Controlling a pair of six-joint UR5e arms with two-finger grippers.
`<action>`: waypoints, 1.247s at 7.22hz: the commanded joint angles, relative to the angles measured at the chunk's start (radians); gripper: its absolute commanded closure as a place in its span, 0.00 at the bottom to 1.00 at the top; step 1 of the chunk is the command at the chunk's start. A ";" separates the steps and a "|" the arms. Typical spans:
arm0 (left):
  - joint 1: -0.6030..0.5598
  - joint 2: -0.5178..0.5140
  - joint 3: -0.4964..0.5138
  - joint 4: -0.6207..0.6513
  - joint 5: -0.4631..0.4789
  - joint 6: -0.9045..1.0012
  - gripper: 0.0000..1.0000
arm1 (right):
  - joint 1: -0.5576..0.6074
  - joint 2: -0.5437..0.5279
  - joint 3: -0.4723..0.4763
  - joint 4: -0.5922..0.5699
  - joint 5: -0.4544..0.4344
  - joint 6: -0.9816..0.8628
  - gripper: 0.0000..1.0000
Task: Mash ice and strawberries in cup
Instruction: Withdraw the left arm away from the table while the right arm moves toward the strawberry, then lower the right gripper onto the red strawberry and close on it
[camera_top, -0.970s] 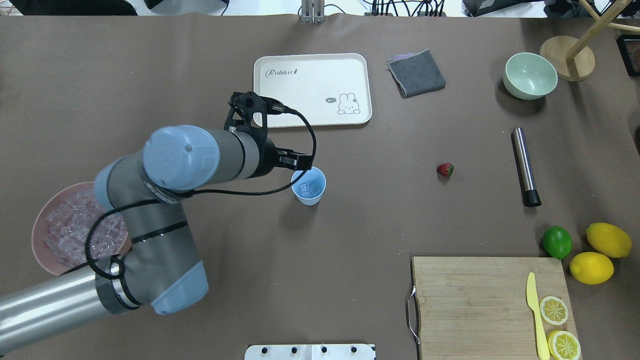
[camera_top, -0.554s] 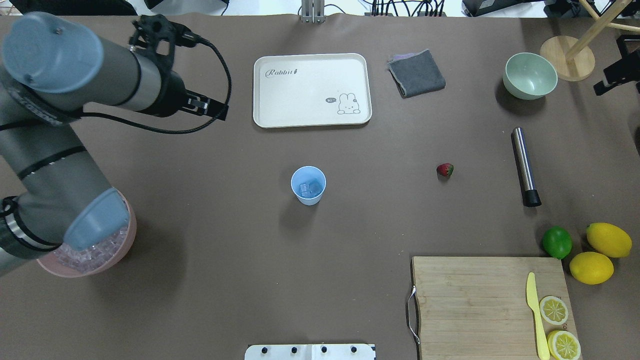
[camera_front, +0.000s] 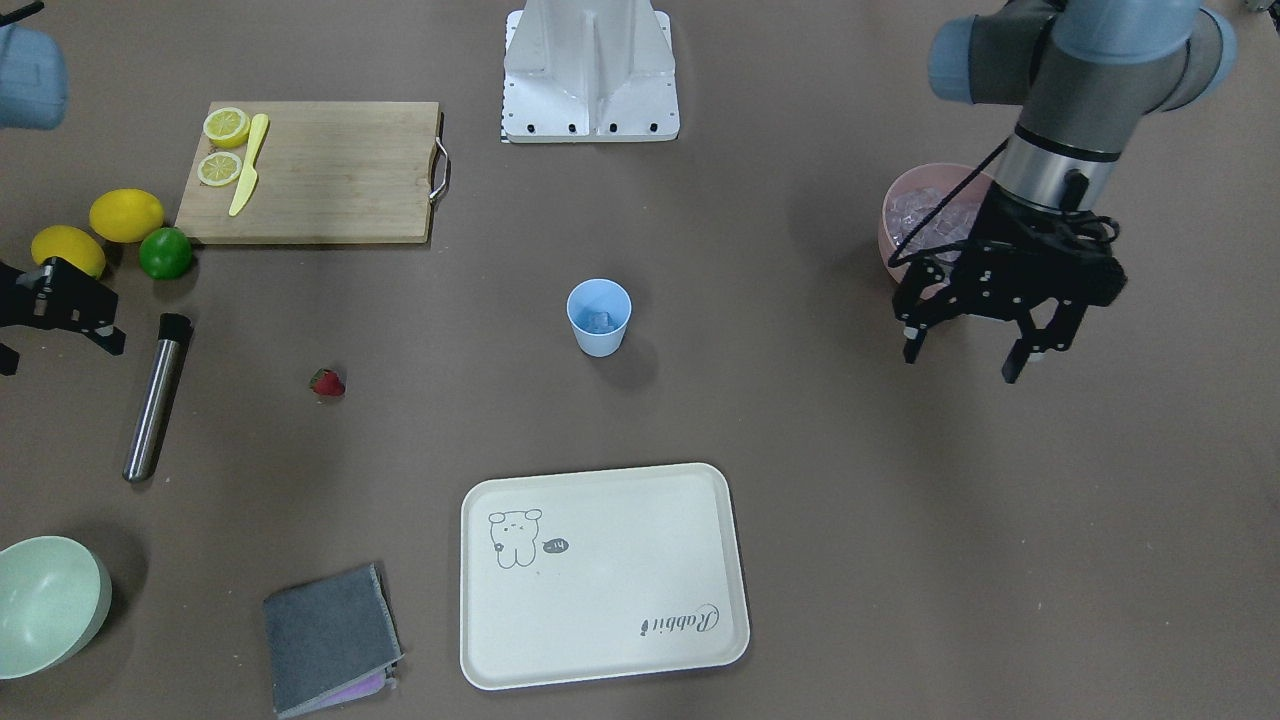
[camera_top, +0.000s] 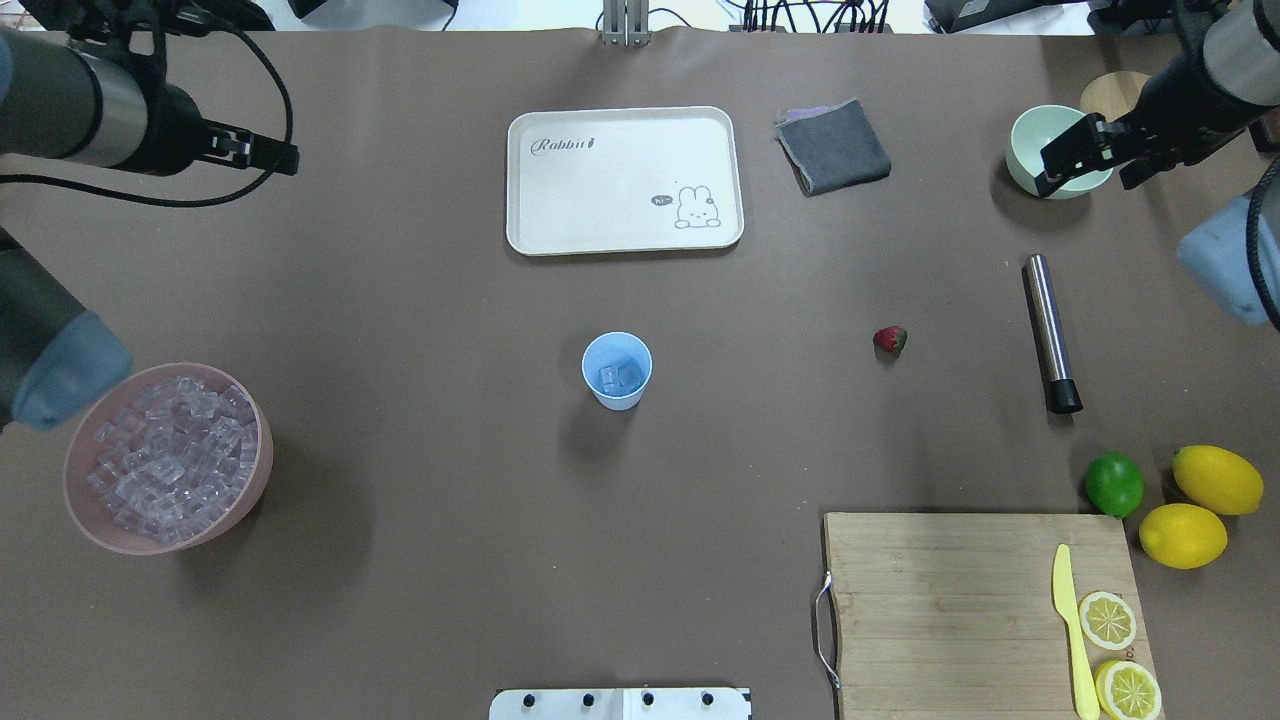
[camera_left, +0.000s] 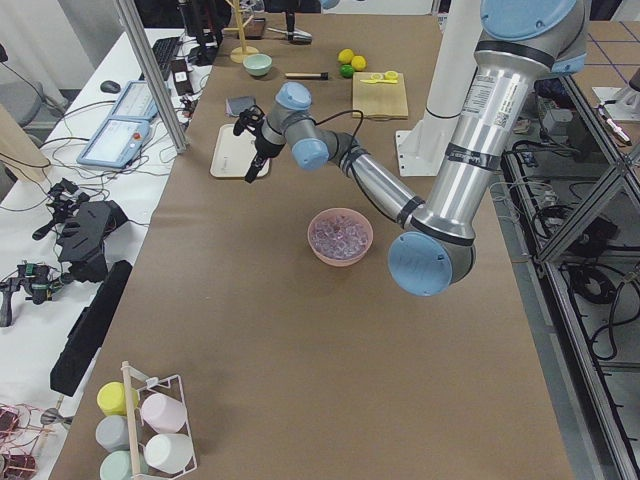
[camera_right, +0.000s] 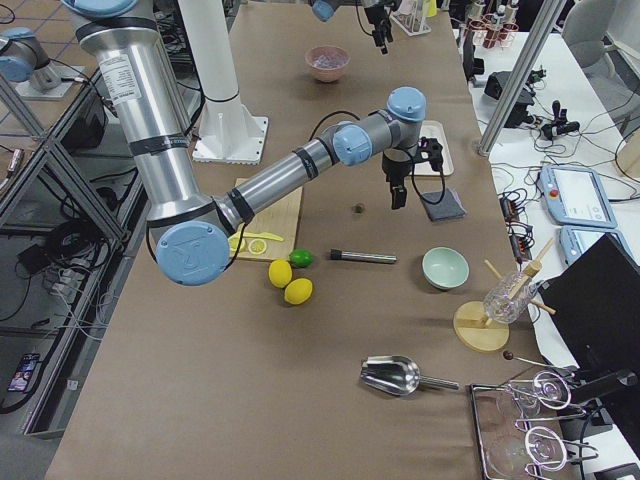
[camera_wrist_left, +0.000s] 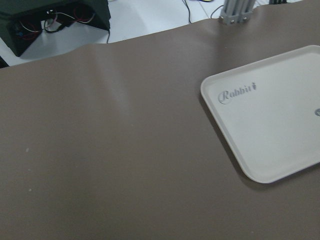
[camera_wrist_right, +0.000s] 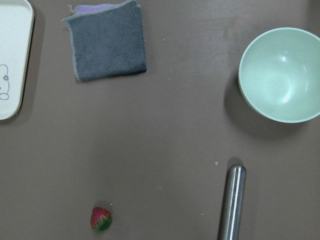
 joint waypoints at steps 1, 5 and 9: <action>-0.215 0.051 0.087 0.075 -0.361 0.200 0.02 | -0.108 0.003 -0.053 0.183 -0.086 0.136 0.00; -0.365 0.104 0.103 0.423 -0.385 0.677 0.02 | -0.231 0.009 -0.153 0.316 -0.173 0.166 0.00; -0.373 0.137 0.103 0.420 -0.385 0.679 0.02 | -0.363 0.040 -0.201 0.323 -0.265 0.181 0.00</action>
